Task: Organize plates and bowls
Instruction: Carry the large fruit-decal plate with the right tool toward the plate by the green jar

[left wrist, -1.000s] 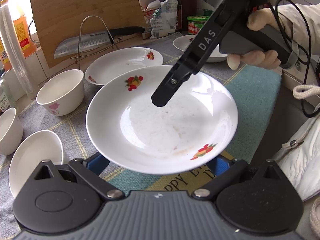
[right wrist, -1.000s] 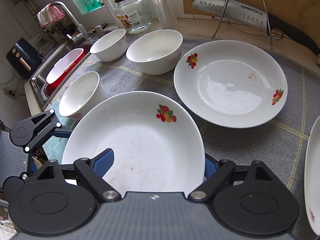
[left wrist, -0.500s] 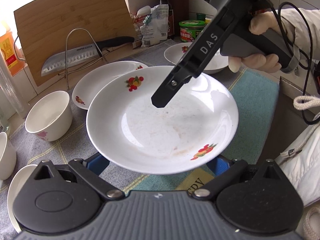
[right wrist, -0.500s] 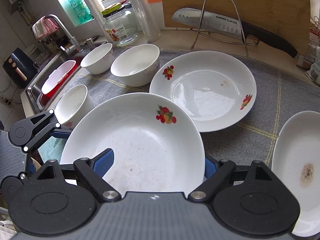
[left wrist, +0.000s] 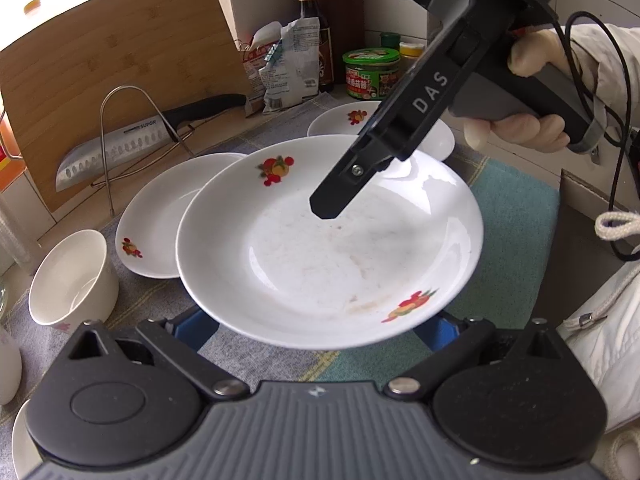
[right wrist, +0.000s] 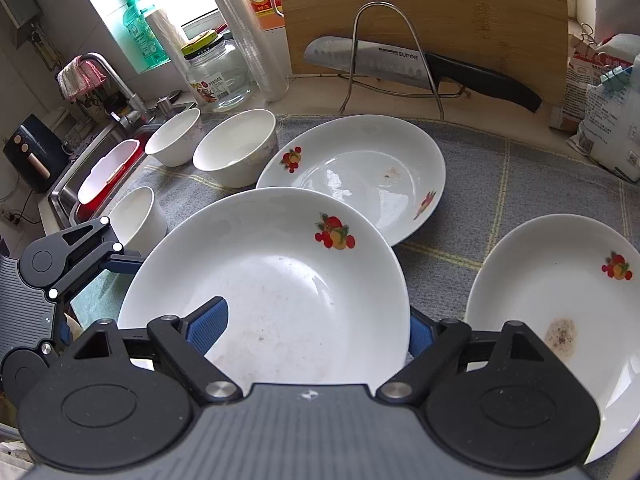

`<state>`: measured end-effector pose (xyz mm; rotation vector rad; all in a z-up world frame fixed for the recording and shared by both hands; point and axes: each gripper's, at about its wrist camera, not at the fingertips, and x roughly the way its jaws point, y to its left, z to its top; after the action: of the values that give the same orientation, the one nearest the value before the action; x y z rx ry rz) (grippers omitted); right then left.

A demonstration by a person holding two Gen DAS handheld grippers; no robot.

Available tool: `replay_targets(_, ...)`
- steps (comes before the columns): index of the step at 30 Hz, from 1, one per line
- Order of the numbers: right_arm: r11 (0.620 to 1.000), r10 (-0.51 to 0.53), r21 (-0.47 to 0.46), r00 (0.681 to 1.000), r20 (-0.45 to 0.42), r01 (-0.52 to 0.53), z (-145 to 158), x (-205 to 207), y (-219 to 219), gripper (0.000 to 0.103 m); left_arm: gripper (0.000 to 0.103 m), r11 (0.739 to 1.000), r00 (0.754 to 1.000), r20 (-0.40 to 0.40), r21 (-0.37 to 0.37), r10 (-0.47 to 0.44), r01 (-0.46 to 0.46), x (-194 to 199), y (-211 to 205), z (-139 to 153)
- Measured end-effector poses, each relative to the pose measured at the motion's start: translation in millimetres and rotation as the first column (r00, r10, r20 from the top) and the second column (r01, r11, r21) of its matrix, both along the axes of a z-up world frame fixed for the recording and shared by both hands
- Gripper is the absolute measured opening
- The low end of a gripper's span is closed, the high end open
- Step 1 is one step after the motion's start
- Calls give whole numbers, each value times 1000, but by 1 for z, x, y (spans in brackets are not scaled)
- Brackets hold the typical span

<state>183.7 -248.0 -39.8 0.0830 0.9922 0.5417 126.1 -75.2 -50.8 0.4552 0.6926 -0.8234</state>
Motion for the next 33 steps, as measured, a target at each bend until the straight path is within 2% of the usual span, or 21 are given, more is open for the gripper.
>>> replay_targets(16, 998, -69, -1, 997, 21, 69, 6, 0, -64, 93, 101, 998, 998, 23, 10, -63, 63, 19, -59, 5)
replay_targets(33, 984, -177, -27, 984, 30, 178, -7, 7, -137, 93, 101, 985, 985, 20, 32, -170, 169, 47, -138, -4)
